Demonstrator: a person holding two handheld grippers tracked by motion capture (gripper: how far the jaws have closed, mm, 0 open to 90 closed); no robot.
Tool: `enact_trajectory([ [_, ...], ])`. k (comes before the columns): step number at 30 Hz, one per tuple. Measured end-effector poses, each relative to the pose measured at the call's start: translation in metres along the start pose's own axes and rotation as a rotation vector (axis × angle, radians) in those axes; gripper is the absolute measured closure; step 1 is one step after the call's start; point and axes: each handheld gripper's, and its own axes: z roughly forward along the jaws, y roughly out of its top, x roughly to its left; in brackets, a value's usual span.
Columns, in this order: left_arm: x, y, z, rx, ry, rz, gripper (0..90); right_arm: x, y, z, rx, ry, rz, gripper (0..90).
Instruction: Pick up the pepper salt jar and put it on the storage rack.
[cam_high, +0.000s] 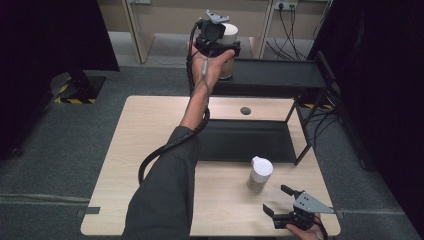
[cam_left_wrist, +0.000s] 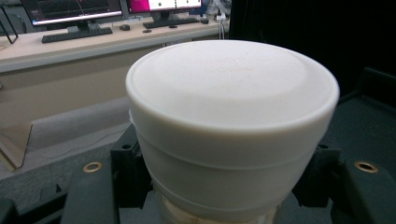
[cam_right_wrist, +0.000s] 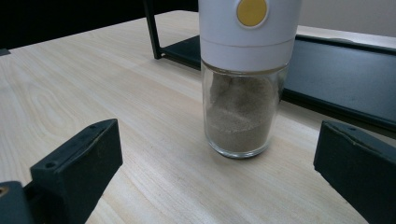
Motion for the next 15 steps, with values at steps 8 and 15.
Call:
enact_trajectory([
  [8,-0.0066,-0.0032,-0.0015,-0.005,0.024,-0.016,33.0,0.0003,-0.0003,0.0007,0.002,-0.001,0.001,1.6],
  [15,-0.0081,0.0039,-0.0023,0.039,0.002,-0.055,8.8,0.0001,-0.0005,0.0001,-0.002,-0.001,0.004,1.6],
])
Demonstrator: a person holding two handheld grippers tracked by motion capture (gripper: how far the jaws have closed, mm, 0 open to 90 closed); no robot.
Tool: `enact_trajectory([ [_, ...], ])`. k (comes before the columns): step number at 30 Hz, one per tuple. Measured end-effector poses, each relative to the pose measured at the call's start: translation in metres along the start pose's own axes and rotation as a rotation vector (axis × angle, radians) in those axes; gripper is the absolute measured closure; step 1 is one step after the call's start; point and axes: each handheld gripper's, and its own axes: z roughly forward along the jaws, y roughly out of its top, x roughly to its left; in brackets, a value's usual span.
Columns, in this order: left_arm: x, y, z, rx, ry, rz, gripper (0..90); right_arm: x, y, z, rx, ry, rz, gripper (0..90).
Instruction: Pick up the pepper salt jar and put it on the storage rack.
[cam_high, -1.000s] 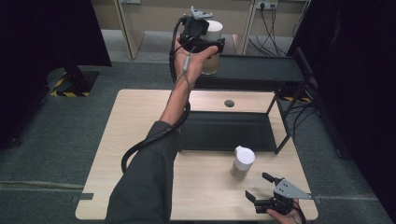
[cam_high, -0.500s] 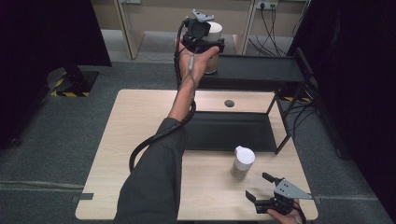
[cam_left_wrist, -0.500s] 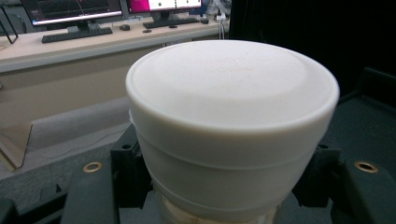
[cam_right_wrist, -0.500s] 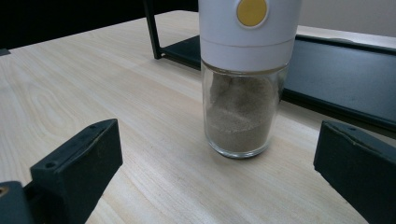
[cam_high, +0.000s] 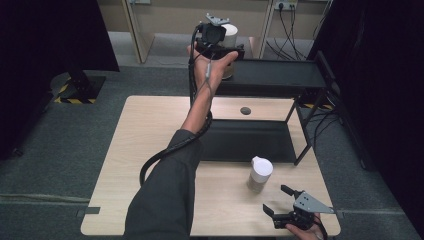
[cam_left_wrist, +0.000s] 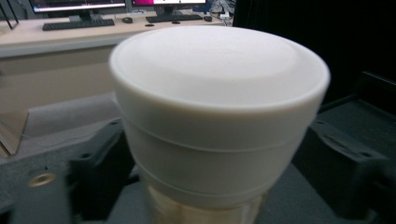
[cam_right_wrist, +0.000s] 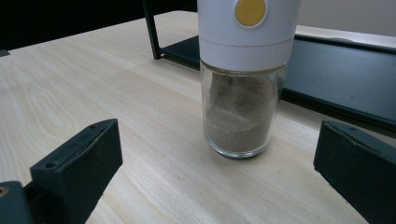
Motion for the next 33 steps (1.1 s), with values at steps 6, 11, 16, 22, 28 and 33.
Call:
enact_trajectory([
  [6,-0.001,-0.001,-0.009,0.002,-0.001,0.006,2.6,0.000,0.000,0.000,-0.001,0.002,0.000,1.6],
  [11,-0.003,-0.004,-0.020,-0.003,0.003,-0.002,2.6,0.000,0.000,0.000,-0.002,0.000,0.001,1.6],
  [16,-0.004,-0.009,-0.029,-0.012,-0.007,0.010,2.6,0.001,0.000,0.000,-0.003,-0.001,-0.002,1.6],
  [22,-0.005,-0.019,-0.037,-0.004,-0.047,0.032,3.6,0.001,0.000,0.000,-0.005,-0.003,-0.003,1.6],
  [28,-0.004,-0.034,-0.045,-0.011,-0.071,0.049,3.5,0.001,0.000,-0.001,-0.006,-0.004,-0.005,1.6],
  [33,-0.001,-0.049,-0.053,-0.031,-0.106,0.041,3.6,0.001,0.000,0.000,-0.005,-0.004,-0.006,1.6],
])
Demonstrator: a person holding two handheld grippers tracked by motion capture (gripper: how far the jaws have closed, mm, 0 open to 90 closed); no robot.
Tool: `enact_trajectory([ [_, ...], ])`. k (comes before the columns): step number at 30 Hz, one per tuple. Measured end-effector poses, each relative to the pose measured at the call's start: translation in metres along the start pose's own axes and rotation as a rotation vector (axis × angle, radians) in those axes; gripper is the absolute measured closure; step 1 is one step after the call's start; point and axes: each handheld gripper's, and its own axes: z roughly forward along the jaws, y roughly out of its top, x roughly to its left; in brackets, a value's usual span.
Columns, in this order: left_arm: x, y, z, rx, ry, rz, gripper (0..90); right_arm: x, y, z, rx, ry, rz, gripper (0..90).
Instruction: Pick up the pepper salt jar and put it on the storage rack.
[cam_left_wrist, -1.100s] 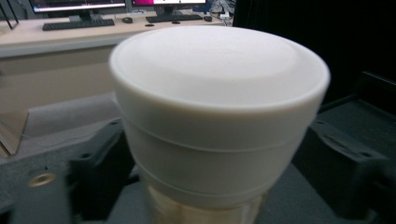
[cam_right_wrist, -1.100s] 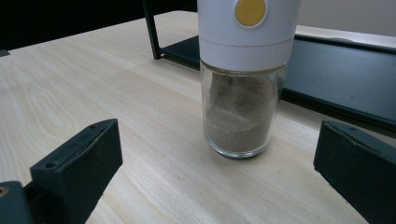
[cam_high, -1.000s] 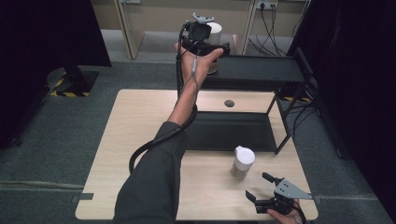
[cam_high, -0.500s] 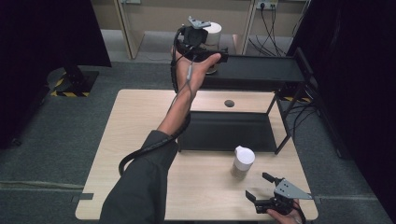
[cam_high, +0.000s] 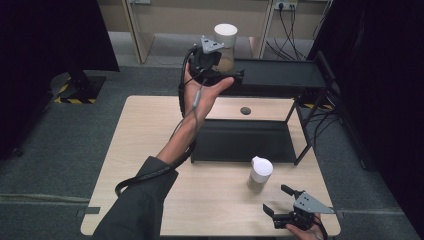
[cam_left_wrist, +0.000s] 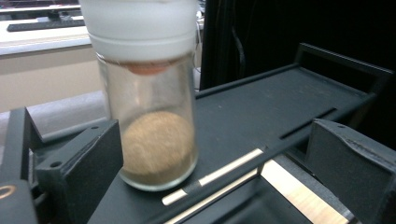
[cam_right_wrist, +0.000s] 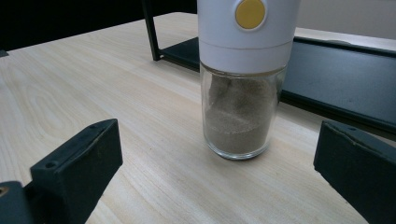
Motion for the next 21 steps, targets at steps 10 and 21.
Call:
enact_trajectory([
  [10,-0.011,-0.031,-0.022,-0.012,-0.087,0.054,4.1,0.001,0.000,0.000,0.003,-0.001,0.002,1.6],
  [21,-0.016,-0.071,-0.038,-0.002,-0.198,0.060,4.2,0.001,0.000,0.001,0.005,-0.002,0.003,1.6],
])
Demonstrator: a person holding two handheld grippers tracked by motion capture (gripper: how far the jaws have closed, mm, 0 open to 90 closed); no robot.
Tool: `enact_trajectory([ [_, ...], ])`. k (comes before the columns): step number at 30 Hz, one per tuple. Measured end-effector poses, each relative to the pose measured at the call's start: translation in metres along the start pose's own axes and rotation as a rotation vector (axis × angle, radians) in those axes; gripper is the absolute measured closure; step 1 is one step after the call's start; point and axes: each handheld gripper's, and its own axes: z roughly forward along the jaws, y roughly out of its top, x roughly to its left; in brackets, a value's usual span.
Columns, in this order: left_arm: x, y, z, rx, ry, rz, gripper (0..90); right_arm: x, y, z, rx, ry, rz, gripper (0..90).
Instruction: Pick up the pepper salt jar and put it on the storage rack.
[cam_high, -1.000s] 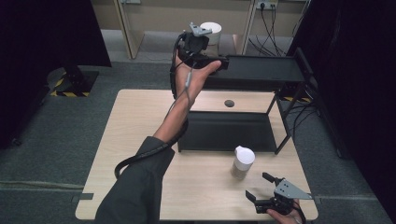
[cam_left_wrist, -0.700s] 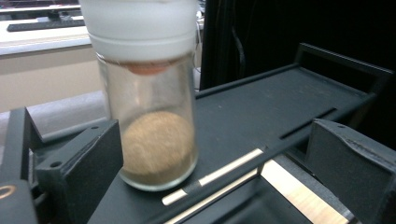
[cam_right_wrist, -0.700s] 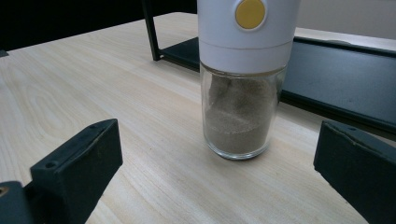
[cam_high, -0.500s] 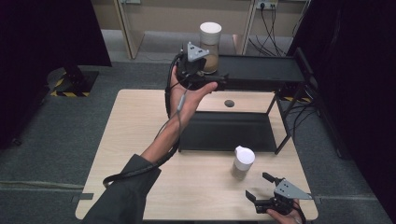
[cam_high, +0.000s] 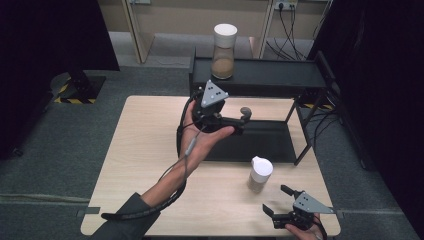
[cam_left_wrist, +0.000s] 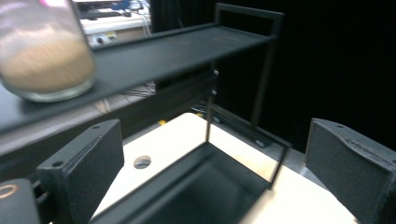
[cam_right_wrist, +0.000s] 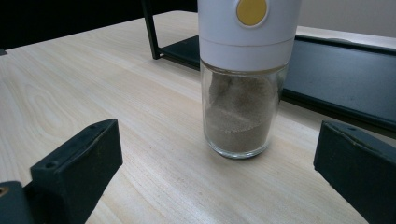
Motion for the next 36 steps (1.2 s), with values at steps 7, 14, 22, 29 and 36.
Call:
enact_trajectory([
  [7,-0.005,-0.017,-0.003,0.016,-0.050,0.008,4.3,0.000,0.000,0.000,0.000,-0.002,0.001,1.6],
  [14,-0.014,-0.030,-0.008,0.027,-0.094,0.021,4.3,0.000,0.000,0.000,-0.002,-0.002,0.001,1.6],
  [22,-0.019,-0.046,-0.013,0.052,-0.132,0.018,4.3,0.000,0.000,0.000,0.001,-0.002,0.001,1.6],
  [29,-0.025,-0.066,-0.019,0.068,-0.170,0.013,4.3,0.000,0.000,0.000,-0.001,-0.004,0.001,1.6],
  [36,-0.029,-0.088,-0.028,0.075,-0.200,0.012,4.3,0.000,0.000,0.000,0.000,-0.004,0.000,1.6],
])
